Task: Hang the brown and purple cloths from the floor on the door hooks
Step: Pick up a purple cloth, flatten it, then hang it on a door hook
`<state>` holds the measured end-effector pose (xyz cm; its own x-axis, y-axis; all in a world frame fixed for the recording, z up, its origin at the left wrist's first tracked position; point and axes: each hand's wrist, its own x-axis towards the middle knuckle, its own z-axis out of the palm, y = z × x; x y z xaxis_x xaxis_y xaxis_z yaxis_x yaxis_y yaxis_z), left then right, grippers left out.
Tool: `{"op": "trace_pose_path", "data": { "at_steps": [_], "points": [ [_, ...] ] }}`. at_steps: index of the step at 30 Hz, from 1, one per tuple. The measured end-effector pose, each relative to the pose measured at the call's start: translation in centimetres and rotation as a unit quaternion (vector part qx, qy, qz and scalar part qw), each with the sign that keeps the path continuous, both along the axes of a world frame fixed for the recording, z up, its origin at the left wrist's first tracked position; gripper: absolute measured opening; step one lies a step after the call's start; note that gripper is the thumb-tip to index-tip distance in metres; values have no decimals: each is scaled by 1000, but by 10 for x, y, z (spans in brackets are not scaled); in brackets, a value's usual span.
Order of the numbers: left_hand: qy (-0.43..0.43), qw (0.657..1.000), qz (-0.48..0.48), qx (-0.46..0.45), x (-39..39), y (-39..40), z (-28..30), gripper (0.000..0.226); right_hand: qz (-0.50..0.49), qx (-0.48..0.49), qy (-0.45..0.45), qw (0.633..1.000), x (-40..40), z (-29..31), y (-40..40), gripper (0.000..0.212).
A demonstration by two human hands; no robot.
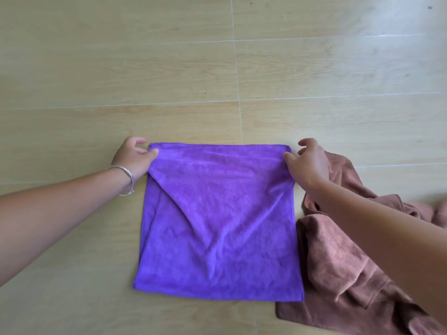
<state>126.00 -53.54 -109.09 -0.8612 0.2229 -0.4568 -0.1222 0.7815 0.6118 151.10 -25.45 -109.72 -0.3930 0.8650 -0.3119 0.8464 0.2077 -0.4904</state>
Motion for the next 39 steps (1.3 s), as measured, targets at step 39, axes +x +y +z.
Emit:
{"op": "trace_pose_path", "data": {
  "at_steps": [39],
  "points": [
    [-9,987,-155,-27,191,-205,4,43,723,153,112,665,175,-4,-97,37]
  ]
}}
